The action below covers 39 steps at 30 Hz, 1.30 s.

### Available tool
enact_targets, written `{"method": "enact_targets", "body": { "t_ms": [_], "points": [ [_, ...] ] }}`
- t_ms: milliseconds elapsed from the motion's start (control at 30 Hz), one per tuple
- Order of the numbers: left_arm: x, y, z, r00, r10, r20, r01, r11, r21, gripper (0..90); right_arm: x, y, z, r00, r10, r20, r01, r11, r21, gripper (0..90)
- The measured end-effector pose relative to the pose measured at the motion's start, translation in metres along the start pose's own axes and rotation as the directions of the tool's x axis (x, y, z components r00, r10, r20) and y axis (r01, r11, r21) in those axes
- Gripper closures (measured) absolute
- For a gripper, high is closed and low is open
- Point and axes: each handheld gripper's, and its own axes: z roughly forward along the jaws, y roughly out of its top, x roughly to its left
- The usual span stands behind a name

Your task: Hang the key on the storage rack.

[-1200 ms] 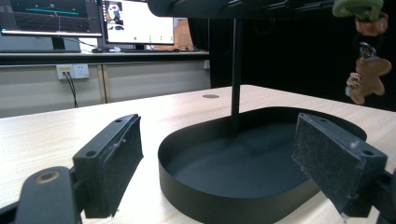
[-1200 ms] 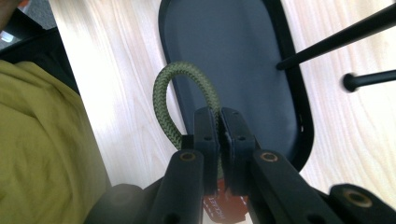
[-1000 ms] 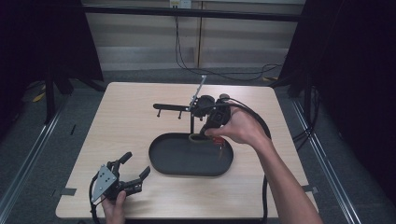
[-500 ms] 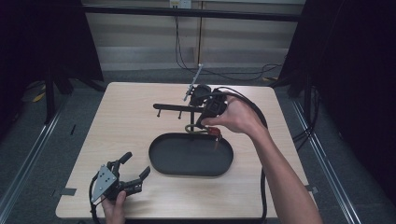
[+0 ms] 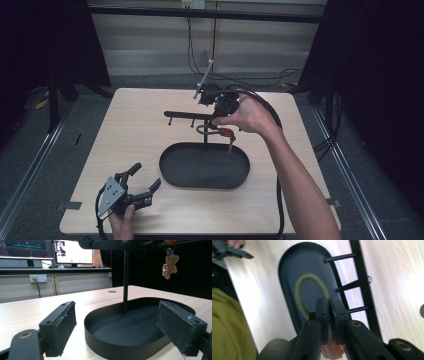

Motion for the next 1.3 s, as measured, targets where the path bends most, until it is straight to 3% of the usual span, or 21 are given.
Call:
{"method": "enact_targets", "body": {
  "t_ms": [200, 300, 633, 967, 1300],
  "points": [
    [0.000, 0.000, 0.000, 1.0000, 0.003, 0.001, -0.003, 1.0000, 0.006, 15.7, -0.010, -0.004, 0.008, 0.9992, 0.035, 0.020, -0.035, 0.999, 0.009, 85.8],
    [0.000, 0.000, 0.000, 1.0000, 0.002, 0.002, -0.002, 1.0000, 0.001, 15.7, -0.014, -0.006, 0.009, 0.9969, 0.061, 0.050, -0.060, 0.998, -0.023, 85.8],
    [0.000, 0.000, -0.001, 1.0000, 0.004, 0.002, -0.004, 1.0000, 0.002, 15.7, -0.020, -0.008, 0.013, 0.9954, 0.091, 0.032, -0.090, 0.995, -0.036, 83.4],
    [0.000, 0.000, 0.000, 1.0000, 0.003, 0.003, -0.003, 1.0000, 0.002, 15.7, -0.020, -0.009, 0.014, 0.9959, 0.086, 0.026, -0.085, 0.995, -0.048, 77.0],
    [0.000, 0.000, 0.000, 1.0000, 0.001, 0.003, -0.001, 1.0000, 0.002, 15.7, -0.025, -0.012, 0.012, 0.9951, 0.096, 0.024, -0.094, 0.994, -0.056, 77.4]
  ]
}}
